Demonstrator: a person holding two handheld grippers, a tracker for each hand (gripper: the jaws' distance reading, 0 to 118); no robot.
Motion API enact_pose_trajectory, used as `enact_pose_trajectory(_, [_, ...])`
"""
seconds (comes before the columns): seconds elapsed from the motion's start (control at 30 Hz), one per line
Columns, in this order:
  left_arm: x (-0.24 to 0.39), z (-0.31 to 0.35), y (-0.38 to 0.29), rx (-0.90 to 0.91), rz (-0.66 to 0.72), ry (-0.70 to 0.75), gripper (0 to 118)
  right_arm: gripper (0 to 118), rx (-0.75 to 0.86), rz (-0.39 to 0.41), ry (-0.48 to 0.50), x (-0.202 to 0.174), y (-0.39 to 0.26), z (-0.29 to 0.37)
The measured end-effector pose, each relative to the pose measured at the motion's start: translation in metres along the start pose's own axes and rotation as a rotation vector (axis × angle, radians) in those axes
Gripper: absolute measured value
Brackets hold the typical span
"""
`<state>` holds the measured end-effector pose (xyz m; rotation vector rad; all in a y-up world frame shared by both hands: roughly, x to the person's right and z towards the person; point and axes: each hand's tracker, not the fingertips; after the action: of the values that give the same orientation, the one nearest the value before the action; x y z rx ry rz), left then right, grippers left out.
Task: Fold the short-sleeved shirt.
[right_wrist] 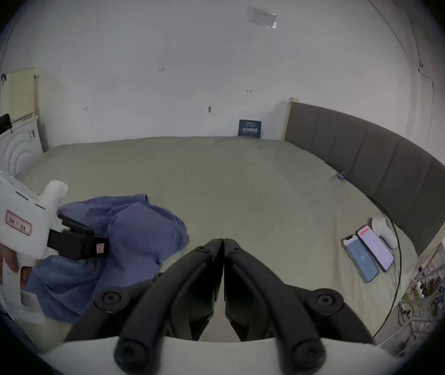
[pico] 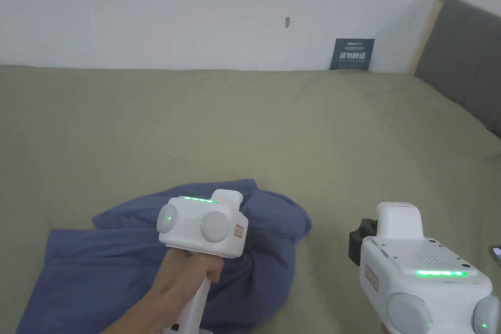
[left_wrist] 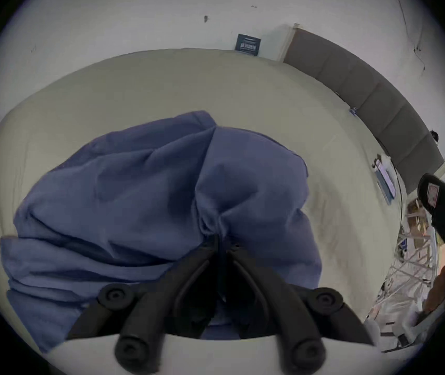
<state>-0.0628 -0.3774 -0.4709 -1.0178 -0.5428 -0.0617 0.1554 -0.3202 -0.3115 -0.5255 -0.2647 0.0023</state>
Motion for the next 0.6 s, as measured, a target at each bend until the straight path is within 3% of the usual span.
enact_pose_trajectory(0.1, [0.000,0.007,0.001,0.015,0.013,-0.023,6,6,-0.003,0.000,0.015,-0.007,0.000,-0.003])
enact_pose_trajectory(0.13, [0.000,0.009,0.000,0.023,0.016,-0.027,18,6,-0.002,0.000,0.018,-0.009,0.001,-0.001])
enact_pose_trajectory(0.17, [0.000,0.013,-0.001,0.043,0.023,-0.030,49,6,0.001,0.000,0.022,-0.010,0.001,0.000])
enact_pose_trajectory(0.27, [-0.002,0.035,-0.008,0.098,0.041,-0.006,93,6,0.014,0.013,0.035,-0.016,0.005,0.008])
enact_pose_trajectory(0.3, [-0.004,0.056,-0.013,0.210,0.050,-0.017,118,6,0.023,0.015,0.037,-0.019,0.007,0.012])
enact_pose_trajectory(0.37, [-0.039,0.046,-0.010,0.211,0.070,0.024,109,6,0.037,0.004,0.053,-0.023,0.011,0.020])
enact_pose_trajectory(0.43, [-0.058,0.072,-0.022,0.320,0.083,0.097,109,6,0.051,-0.016,0.076,-0.030,0.013,0.032])
enact_pose_trajectory(0.53, [-0.046,0.192,-0.065,0.435,0.110,0.214,101,6,0.086,-0.007,0.109,-0.045,0.012,0.055])
enact_pose_trajectory(0.57, [-0.050,0.217,-0.079,0.477,0.114,0.260,87,6,0.099,-0.007,0.120,-0.049,0.011,0.062])
enact_pose_trajectory(0.6, [-0.053,0.240,-0.094,0.516,0.109,0.305,45,6,0.108,-0.007,0.126,-0.054,0.010,0.070])
